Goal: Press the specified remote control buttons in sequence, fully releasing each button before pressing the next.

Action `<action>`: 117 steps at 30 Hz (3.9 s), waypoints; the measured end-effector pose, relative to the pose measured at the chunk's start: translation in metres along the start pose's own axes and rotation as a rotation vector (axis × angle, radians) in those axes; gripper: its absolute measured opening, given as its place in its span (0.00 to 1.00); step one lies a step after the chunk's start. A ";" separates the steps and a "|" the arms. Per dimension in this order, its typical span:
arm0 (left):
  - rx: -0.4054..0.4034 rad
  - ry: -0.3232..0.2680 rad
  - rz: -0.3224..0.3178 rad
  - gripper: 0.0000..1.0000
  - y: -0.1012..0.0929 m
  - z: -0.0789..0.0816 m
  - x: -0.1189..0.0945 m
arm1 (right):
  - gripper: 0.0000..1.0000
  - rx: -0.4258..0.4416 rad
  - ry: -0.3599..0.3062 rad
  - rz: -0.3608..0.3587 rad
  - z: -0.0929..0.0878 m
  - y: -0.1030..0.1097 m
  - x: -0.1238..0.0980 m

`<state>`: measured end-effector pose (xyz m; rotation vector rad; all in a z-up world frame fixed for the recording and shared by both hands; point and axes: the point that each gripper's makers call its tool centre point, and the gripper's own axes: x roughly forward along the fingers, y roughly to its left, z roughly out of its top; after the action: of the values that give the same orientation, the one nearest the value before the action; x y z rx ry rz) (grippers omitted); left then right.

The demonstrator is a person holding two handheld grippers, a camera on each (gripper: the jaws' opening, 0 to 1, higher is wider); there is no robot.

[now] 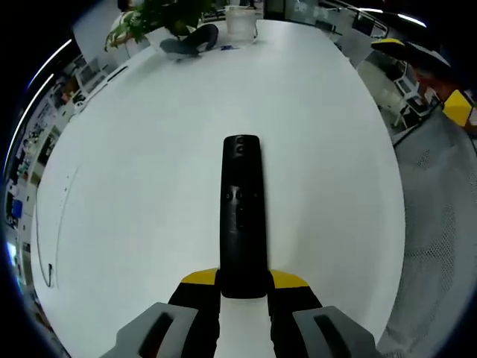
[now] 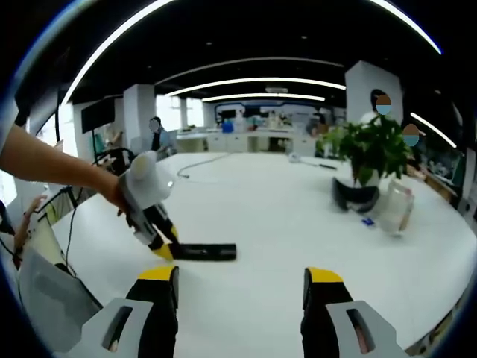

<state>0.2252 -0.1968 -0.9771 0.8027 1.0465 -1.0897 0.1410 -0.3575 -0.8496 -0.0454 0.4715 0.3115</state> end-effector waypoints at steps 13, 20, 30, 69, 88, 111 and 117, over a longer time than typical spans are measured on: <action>-0.022 -0.010 0.007 0.23 -0.015 -0.002 -0.001 | 0.64 0.002 -0.002 0.006 0.000 0.001 -0.001; -0.032 0.006 0.012 0.23 -0.028 -0.004 -0.001 | 0.62 -0.005 0.007 0.017 -0.001 0.003 0.000; -0.040 -0.011 0.009 0.23 -0.041 -0.006 -0.003 | 0.50 0.002 0.008 0.047 -0.001 0.008 -0.001; -0.037 -0.033 0.003 0.23 -0.097 -0.015 -0.008 | 0.00 -0.023 0.164 0.130 -0.025 0.028 0.000; -0.105 -0.084 0.024 0.23 -0.117 -0.016 -0.009 | 0.00 0.022 0.208 0.142 -0.032 0.028 -0.002; -0.137 -0.247 0.021 0.23 -0.149 -0.017 -0.013 | 0.00 0.138 0.342 0.186 -0.049 0.032 0.002; -0.164 -0.291 0.037 0.23 -0.152 -0.017 -0.013 | 0.00 0.179 0.360 0.246 -0.040 0.037 0.017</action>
<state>0.0742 -0.2213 -0.9732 0.5126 0.8586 -1.0388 0.1262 -0.3216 -0.8917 0.1339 0.8637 0.5050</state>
